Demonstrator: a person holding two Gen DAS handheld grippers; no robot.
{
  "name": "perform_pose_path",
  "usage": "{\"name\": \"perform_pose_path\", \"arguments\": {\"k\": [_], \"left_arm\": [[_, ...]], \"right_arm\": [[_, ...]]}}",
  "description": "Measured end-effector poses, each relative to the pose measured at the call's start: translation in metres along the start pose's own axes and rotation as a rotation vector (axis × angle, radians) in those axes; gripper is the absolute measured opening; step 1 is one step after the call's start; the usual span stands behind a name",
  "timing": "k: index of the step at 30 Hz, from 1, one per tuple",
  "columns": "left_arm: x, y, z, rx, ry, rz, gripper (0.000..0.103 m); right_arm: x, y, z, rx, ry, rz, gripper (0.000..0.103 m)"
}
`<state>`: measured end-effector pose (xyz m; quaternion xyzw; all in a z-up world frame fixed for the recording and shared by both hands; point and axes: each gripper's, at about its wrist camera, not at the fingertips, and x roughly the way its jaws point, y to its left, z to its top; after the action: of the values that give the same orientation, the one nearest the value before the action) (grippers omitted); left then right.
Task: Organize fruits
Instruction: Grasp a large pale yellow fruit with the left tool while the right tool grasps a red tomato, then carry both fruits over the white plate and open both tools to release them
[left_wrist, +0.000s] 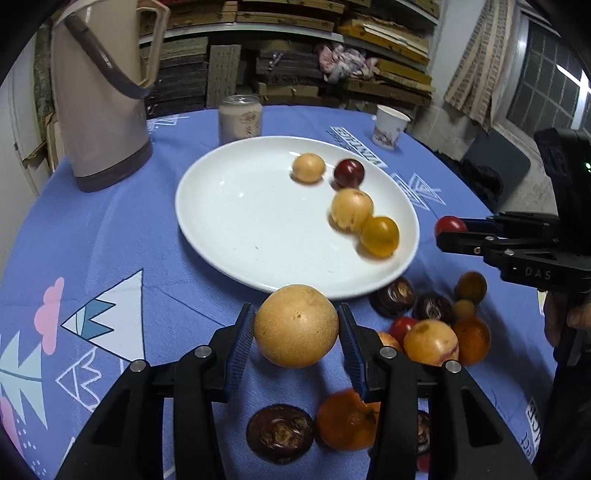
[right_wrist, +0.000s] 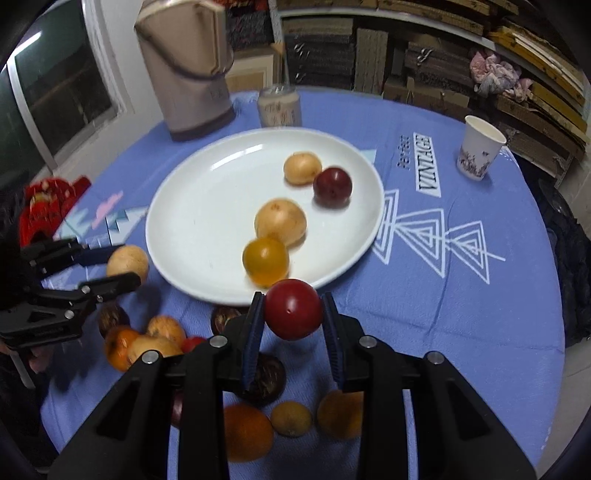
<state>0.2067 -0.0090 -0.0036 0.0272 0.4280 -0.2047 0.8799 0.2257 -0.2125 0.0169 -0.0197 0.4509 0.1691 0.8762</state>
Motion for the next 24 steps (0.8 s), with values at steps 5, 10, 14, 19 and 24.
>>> {"name": "perform_pose_path", "arguments": {"k": [5, 10, 14, 19, 24], "left_arm": [[-0.005, 0.007, 0.007, -0.060, -0.072, -0.001, 0.046], [-0.006, 0.016, 0.018, -0.154, -0.154, 0.004, 0.046], [0.005, 0.019, 0.023, -0.175, -0.178, 0.070, 0.046], [0.015, 0.024, 0.025, -0.196, -0.171, 0.093, 0.046], [0.019, 0.023, 0.028, -0.197, -0.164, 0.086, 0.046]], "right_arm": [[-0.002, 0.004, 0.007, 0.010, -0.059, 0.028, 0.030], [0.008, 0.006, 0.012, 0.043, -0.090, 0.031, 0.030], [0.021, -0.002, 0.017, 0.096, -0.115, -0.006, 0.030], [0.036, -0.012, 0.020, 0.147, -0.104, -0.021, 0.030], [0.044, -0.012, 0.022, 0.147, -0.103, -0.024, 0.030]]}}
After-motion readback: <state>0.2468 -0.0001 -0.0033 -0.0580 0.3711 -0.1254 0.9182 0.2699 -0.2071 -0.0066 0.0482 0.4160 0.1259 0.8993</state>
